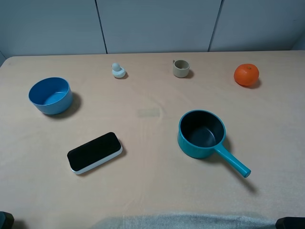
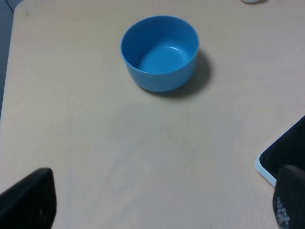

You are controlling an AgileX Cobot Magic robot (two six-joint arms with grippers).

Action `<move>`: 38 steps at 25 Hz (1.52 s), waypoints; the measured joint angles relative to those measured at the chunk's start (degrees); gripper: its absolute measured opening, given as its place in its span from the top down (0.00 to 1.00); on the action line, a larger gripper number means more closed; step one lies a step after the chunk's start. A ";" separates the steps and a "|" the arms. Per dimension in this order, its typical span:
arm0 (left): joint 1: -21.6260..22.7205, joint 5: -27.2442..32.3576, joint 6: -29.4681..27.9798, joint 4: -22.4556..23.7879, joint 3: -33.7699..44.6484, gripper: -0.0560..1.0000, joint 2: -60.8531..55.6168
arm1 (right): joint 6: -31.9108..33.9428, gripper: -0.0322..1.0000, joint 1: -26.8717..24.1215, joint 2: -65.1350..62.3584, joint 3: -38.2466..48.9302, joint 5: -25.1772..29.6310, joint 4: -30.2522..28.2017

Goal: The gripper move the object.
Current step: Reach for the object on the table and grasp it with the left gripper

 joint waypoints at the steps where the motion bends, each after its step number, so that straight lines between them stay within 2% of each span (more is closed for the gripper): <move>1: 0.00 0.00 0.00 0.00 0.00 0.10 0.00 | 0.00 0.30 0.00 0.00 0.00 0.00 0.00; 25: 0.00 -0.60 -0.76 1.13 -1.30 0.11 0.32 | 0.00 0.30 0.00 0.00 0.00 0.00 0.02; 38: 0.00 -1.09 -0.87 1.25 -10.03 0.11 18.60 | 0.00 0.30 0.00 0.00 0.00 0.00 0.02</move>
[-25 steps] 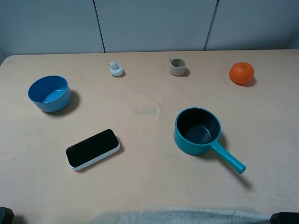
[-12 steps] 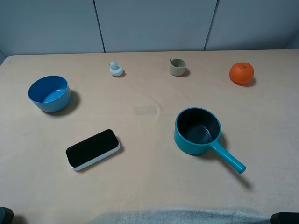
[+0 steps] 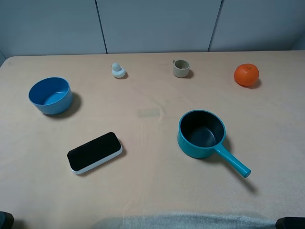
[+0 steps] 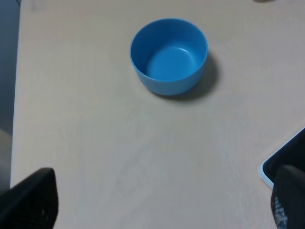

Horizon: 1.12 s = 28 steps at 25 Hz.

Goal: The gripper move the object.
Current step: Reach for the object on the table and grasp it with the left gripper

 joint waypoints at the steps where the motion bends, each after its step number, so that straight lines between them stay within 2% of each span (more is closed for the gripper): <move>1: 0.00 0.00 0.05 0.00 -0.77 0.11 1.60 | 0.00 0.30 0.00 0.00 0.00 0.00 0.00; 19: 0.00 -3.97 2.38 -0.07 -13.23 0.12 32.32 | 0.00 0.30 0.00 0.00 0.00 0.00 0.00; 28: -0.21 -7.42 4.76 -2.51 -19.50 0.12 46.37 | 0.00 0.30 0.00 0.00 0.00 0.00 0.00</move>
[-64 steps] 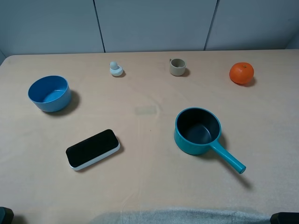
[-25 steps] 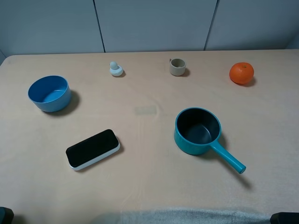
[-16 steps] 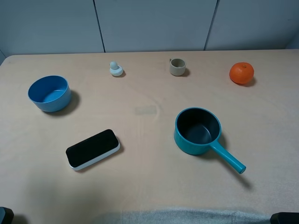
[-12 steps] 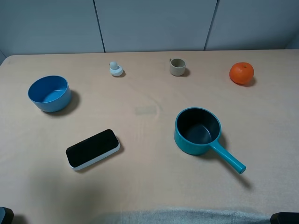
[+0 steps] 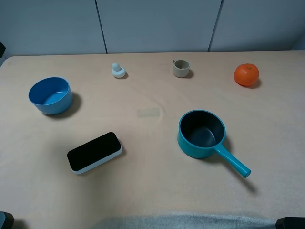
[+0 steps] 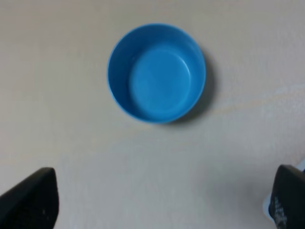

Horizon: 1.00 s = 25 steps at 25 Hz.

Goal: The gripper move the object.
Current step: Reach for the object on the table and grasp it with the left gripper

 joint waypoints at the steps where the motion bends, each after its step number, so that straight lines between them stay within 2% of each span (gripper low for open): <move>1: -0.41 -0.28 0.16 0.01 -0.60 0.12 1.39 | 0.00 0.30 0.00 0.00 0.00 0.00 0.00; 15: -8.94 -7.71 0.37 0.01 -10.48 0.12 22.70 | 0.00 0.30 0.00 0.00 0.00 0.00 0.06; 25: -13.74 -9.46 0.25 -0.01 -20.48 0.12 35.10 | 0.00 0.30 0.00 0.00 0.00 0.00 0.06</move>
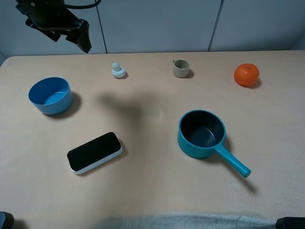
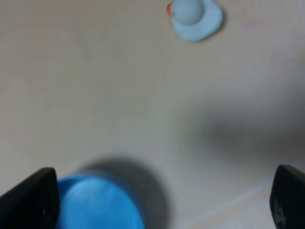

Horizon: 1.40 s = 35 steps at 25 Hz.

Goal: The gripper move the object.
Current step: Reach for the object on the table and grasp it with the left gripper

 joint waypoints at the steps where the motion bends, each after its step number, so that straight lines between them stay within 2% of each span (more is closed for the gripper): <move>1: -0.37 -0.02 0.00 0.00 -0.89 0.12 1.27 | 0.00 0.30 0.00 0.00 0.00 0.00 0.00; 12: -3.33 -1.14 -1.71 0.00 -9.79 0.12 12.86 | 0.00 0.30 0.00 0.00 0.00 0.00 0.00; 35: -4.31 -4.12 -2.44 -1.36 -24.36 0.12 31.48 | 0.00 0.30 0.00 0.00 0.00 0.00 0.09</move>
